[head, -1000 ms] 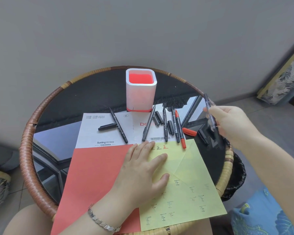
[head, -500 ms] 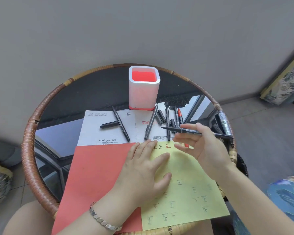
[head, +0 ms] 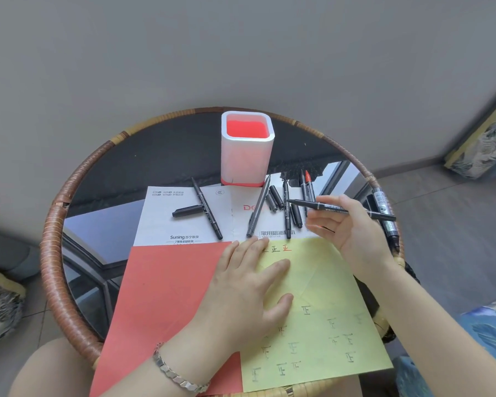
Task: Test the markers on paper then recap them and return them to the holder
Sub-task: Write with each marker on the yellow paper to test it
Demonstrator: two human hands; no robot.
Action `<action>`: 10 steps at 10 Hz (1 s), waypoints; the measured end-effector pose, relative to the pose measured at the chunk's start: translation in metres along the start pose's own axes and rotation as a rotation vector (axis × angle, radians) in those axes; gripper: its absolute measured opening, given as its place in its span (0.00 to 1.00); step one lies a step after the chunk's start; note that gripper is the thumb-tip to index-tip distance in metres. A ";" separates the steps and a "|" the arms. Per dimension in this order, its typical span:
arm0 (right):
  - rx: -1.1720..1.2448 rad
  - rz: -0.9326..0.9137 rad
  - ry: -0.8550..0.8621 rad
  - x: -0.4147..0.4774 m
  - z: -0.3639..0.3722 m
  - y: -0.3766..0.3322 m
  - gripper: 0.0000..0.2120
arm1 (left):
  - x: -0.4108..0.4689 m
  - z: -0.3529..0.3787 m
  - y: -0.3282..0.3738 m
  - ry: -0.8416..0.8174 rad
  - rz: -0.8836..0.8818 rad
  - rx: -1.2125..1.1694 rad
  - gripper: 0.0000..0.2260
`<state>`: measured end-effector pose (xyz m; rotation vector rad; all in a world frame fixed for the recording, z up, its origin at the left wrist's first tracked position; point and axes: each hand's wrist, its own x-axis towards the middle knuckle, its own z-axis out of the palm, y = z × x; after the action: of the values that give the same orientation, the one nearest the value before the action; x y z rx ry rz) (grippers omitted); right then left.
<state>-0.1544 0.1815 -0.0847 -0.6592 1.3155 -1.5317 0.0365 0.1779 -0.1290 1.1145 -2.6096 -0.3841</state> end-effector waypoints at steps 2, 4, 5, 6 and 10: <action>-0.065 -0.043 0.023 -0.018 -0.005 0.003 0.13 | 0.000 0.000 0.000 -0.006 0.003 -0.012 0.19; -0.423 -0.178 0.117 -0.018 0.002 0.010 0.08 | 0.000 -0.001 0.000 -0.022 0.001 0.001 0.20; -0.416 -0.151 0.073 -0.016 0.008 0.012 0.08 | 0.000 -0.001 0.000 -0.023 -0.001 -0.003 0.19; -0.465 -0.183 0.174 -0.010 0.010 0.018 0.13 | 0.001 -0.001 0.000 -0.018 0.007 -0.015 0.19; -0.634 -0.371 0.366 0.001 0.010 0.044 0.15 | 0.001 0.001 -0.001 -0.013 0.007 -0.029 0.20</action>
<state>-0.1320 0.1789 -0.1236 -1.1020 2.0866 -1.5686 0.0360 0.1772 -0.1305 1.0967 -2.6099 -0.4282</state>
